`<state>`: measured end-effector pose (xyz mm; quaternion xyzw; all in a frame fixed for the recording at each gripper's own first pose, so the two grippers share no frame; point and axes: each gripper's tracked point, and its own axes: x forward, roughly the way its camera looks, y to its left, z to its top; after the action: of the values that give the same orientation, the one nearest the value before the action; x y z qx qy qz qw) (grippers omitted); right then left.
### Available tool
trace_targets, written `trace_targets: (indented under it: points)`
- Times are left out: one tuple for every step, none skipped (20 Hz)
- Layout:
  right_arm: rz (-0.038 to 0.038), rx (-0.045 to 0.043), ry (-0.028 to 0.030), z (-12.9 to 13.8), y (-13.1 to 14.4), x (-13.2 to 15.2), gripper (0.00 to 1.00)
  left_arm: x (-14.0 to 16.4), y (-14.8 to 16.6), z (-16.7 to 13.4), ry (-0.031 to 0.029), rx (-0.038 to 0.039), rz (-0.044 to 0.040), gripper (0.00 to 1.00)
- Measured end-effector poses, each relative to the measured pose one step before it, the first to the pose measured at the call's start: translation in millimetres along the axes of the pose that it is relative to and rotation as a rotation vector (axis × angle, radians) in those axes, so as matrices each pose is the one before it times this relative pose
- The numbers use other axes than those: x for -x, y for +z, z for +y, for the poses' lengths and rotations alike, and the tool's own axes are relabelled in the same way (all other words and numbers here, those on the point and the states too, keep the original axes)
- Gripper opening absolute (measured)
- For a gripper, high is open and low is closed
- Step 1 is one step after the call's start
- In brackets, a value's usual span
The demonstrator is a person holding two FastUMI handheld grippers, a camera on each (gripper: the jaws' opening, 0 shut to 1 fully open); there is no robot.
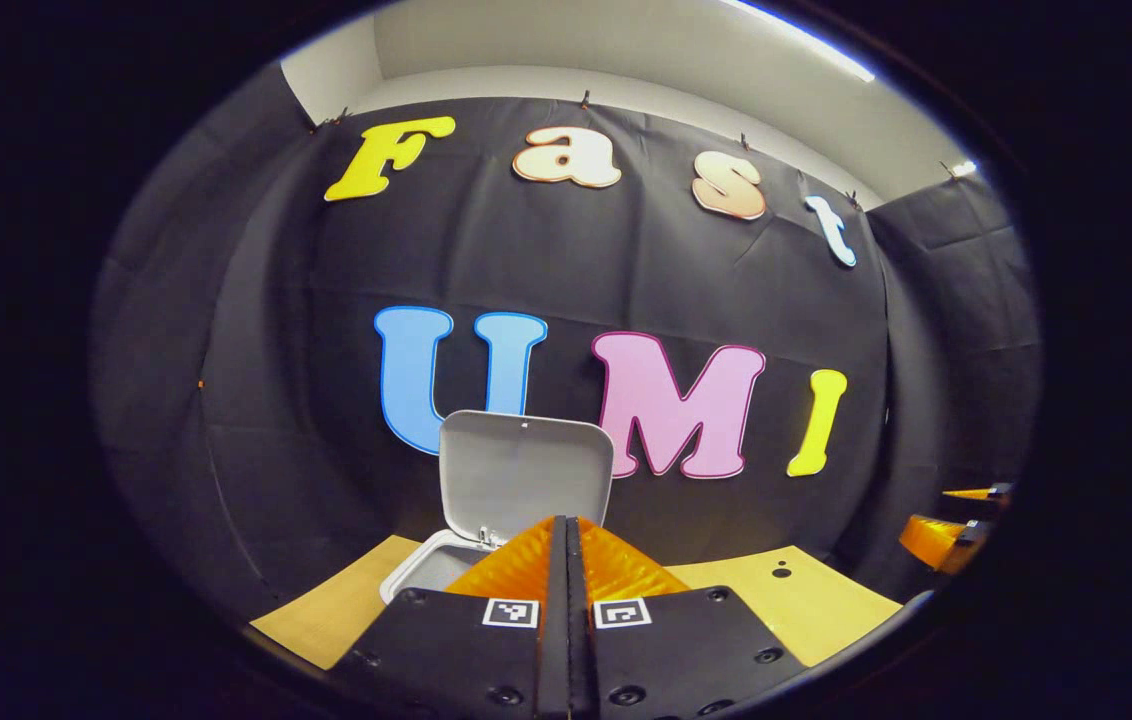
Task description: Press the lid of the desktop garbage bin to open it, pick up the crumpled paper on the desktop and throw it into the bin, then pick up the pop can on the desktop and drop it into the bin, and finally close the garbage bin lid.
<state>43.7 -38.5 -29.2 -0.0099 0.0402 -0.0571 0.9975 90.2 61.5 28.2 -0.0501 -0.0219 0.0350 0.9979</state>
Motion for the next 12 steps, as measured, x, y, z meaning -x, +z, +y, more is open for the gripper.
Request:
trace_targets:
  points:
    - [0.00314,0.00131,-0.00491,-1.85,-0.88,2.28,0.96,8.75,1.1,-6.73,-0.00382,-0.00797,-0.00554,0.07]
    - [-0.00178,0.01125,-0.00298,-0.75,0.75,1.58,0.96,7.63,-1.89,-10.26,-0.02041,-0.003,0.00382,0.08]
    - [-0.00243,0.01516,-0.00318,-1.72,-0.69,2.56,0.96,6.27,-4.74,-9.09,-0.01419,-0.00708,0.01383,0.07]
    - [-0.00347,0.01115,0.00045,-0.95,0.69,2.08,0.96,5.83,-4.41,-4.81,-0.00945,-0.00732,0.01155,0.09]
    - [0.00048,0.00451,0.00156,-0.85,-1.26,2.27,0.96,4.69,-3.18,-5.55,-0.00678,0.00078,0.00971,0.11]
    - [0.00596,-0.00118,0.00131,-0.99,-3.16,1.3,0.96,3.91,-4.27,-7.01,-0.01333,0.00742,0.01049,0.12]
    - [0.00888,-0.00373,0.00089,-1.0,-3.76,1.74,0.96,3.26,-3.27,-7.61,-0.01614,0.0099,0.00817,0.19]
    - [0.00924,-0.00171,-0.00078,-1.71,-3.22,0.96,0.96,0.84,-5.38,-2.94,-0.00647,0.01096,0.01023,0.25]
    - [0.01034,0.00262,-0.00252,-1.33,-4.42,0.96,0.96,1.79,-6.08,-3.4,-0.00868,0.01437,0.01798,0.3]
    - [0.00938,0.00616,-0.00183,-2.55,-4.16,1.37,0.96,3.01,-7.48,-3.96,-0.00806,0.01038,0.01701,0.38]
    - [0.00426,0.00556,-0.00165,-1.7,-2.54,0.68,0.96,1.85,-3.11,0.95,0.00909,0.00029,0.00499,0.6]
    - [0.00611,0.00356,-0.00059,-2.45,-3.58,-0.19,0.97,0.23,-3.41,1.76,0.00946,-0.00386,0.00249,0.83]
